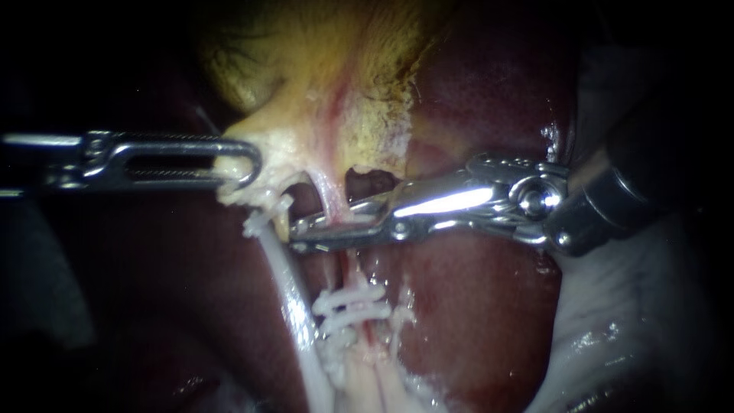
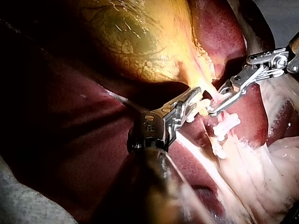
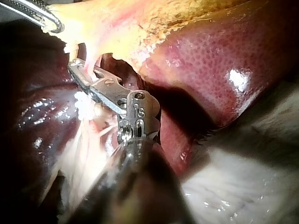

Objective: Going back third clip right tube

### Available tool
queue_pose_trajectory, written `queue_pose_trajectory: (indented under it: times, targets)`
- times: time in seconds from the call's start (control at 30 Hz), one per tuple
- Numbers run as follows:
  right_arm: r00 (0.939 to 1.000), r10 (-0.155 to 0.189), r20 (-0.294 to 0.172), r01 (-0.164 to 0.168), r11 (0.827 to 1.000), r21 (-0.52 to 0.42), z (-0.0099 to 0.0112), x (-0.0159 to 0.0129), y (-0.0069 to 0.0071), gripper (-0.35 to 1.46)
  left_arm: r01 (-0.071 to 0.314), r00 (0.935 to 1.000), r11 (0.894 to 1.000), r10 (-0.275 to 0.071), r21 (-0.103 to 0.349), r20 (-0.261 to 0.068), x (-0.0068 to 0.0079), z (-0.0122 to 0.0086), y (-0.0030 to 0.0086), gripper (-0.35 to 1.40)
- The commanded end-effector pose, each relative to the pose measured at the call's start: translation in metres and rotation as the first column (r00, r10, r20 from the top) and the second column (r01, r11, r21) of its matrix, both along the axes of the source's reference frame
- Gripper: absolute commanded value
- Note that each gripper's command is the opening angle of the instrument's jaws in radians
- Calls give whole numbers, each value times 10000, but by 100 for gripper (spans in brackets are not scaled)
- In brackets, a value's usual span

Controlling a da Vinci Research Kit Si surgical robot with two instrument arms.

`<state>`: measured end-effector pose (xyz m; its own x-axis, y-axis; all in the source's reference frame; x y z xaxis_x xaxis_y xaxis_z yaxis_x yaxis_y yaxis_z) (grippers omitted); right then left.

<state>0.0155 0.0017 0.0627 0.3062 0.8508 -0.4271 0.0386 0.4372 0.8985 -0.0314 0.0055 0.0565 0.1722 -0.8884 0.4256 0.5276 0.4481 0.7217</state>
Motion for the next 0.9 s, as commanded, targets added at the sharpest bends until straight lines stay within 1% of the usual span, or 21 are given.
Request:
queue_pose_trajectory:
  times: [0.03,0.23,0.27,0.33,0.37,0.4,0.43,0.47,0.5,0.53,0.6,0.63,0.73,0.9]
  targets:
    - [10000,-3,0,3,10000,-7,0,0,0,-35,-2,10000,10000,2,1,0,0,0,0,-35]
    - [10000,34,33,-34,10000,40,0,0,0,-35,-2,10000,10000,2,1,0,0,0,0,-35]
    - [10000,1,-17,-1,9999,-128,0,0,0,-35,-2,10000,10000,2,1,0,0,0,0,-35]
    - [9999,-46,-162,40,9992,-392,0,1,0,-2,-2,10000,10000,2,0,0,0,0,0,-35]
    - [9995,-109,-296,86,9969,-782,1,1,0,15,-3,10000,10000,3,0,0,0,0,0,-35]
    - [9986,-243,-461,176,9900,-1400,2,1,0,28,-3,10000,10000,3,0,1,1,0,0,-35]
    - [9981,-306,-532,213,9856,-1680,2,2,0,37,-4,10000,10000,4,0,1,1,0,0,-35]
    - [9969,-424,-655,272,9755,-2182,3,2,0,41,-6,10000,10000,6,1,2,1,0,-1,-35]
    - [9963,-487,-708,309,9717,-2343,4,3,0,44,-8,10000,10000,8,1,3,2,0,-1,-35]
    - [9959,-511,-742,298,9642,-2636,5,3,0,46,-9,10000,10000,9,1,4,2,0,-1,-35]
    - [9977,-289,-618,90,9536,-3011,7,4,-1,50,-10,10000,10000,10,0,4,2,0,-1,-35]
    - [9979,-248,-596,48,9491,-3148,8,3,-1,50,6,10000,10000,-6,-9,28,2,0,-1,-35]
    - [9969,-389,-686,137,9420,-3352,9,1,-4,50,6,10000,10000,-6,-9,28,2,0,-1,-35]
    - [9957,-516,-769,204,9320,-3619,10,-5,-6,50,5,10000,10000,-5,-10,28,2,0,-1,-35]
